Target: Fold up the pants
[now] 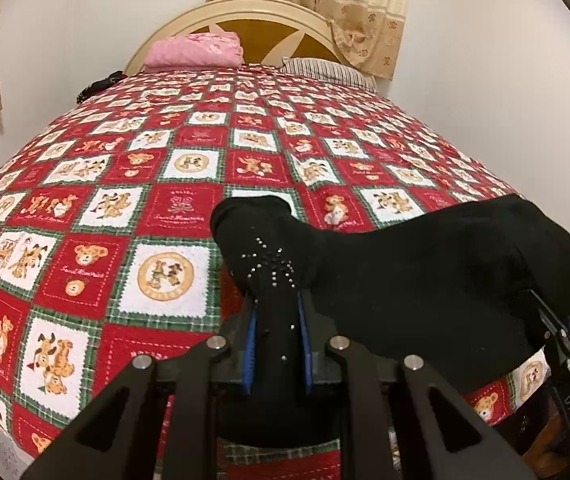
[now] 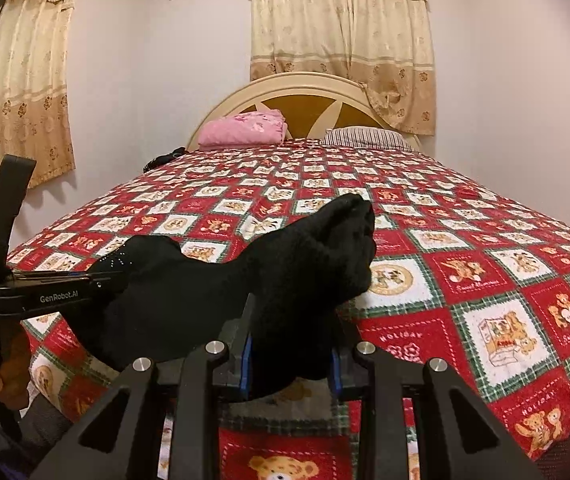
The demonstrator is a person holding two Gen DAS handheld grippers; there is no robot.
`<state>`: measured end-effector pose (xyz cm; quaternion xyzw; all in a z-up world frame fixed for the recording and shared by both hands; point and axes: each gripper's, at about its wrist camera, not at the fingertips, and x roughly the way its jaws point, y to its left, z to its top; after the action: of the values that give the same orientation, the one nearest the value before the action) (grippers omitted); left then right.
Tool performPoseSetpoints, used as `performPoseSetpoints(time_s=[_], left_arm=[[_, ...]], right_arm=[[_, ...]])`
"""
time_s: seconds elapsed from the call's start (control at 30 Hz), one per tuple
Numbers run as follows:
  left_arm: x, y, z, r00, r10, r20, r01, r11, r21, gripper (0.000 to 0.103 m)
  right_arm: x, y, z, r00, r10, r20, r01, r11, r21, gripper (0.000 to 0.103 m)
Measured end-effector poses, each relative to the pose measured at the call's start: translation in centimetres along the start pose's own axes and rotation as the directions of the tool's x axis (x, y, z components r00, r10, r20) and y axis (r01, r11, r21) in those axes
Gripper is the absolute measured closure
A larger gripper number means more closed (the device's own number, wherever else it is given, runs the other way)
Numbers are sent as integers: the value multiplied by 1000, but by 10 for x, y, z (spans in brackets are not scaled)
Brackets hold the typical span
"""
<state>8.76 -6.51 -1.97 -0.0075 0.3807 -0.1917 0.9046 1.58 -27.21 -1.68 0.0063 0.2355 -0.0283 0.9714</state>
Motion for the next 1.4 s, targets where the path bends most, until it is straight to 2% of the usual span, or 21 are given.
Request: performPoseSetpoints(time_s=[0.3,0.7,1.0,1.3,1.4], left_arm=[[-3,18,10,1000,13,26,-13,999,-29,84],[-3,44,18,999,34,34,-31,997,-68,84],[-9,84,29,993,103,63,-95,989,-109,84],[-17,137,40,973,213,94,-195,966,-168,85],[-16,155,39,971,225,81,-206,959,-195,85]], right_arm=[[6,12,13,999,28,31,-28,1000,2,74],[20,33,26,997,77,30,-77,997,9,74],[40,70,42,987,159,30,-158,987,-21,74],[67,123,58,967,252,22,-250,966,-69,74],[75,139,61,962,274,13,-272,959,-86,74]])
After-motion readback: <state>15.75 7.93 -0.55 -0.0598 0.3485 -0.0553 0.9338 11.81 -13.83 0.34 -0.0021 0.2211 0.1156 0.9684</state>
